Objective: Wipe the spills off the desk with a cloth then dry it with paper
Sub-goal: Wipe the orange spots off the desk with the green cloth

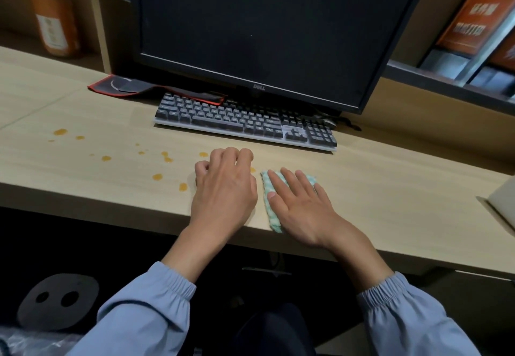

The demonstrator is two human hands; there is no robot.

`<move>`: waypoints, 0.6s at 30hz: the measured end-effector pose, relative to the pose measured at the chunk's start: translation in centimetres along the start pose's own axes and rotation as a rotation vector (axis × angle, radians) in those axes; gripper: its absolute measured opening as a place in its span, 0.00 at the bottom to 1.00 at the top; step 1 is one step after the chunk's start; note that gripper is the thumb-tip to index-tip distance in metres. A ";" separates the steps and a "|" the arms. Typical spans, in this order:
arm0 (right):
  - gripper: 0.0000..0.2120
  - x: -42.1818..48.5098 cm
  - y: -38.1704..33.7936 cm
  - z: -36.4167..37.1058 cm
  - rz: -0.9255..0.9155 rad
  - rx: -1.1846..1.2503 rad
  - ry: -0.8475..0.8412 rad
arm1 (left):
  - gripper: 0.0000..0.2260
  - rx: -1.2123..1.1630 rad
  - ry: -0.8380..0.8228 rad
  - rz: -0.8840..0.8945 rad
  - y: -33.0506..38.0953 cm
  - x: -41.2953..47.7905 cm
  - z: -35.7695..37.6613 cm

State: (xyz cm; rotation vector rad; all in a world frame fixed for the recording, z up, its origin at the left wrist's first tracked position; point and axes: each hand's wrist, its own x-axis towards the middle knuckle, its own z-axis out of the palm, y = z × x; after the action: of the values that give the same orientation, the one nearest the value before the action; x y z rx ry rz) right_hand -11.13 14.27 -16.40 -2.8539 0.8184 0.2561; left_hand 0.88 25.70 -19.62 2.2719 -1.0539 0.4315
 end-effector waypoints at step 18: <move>0.28 8.7 0.1 -2.2 0.076 0.032 0.023 | 0.12 -0.004 0.051 -0.017 -0.3 0.0 0.5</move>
State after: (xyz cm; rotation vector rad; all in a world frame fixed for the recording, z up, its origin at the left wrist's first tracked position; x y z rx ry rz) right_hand -3.65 9.26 -16.09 -2.8048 0.9277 0.2172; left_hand 1.14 25.52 -20.11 2.2526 -1.0086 0.4780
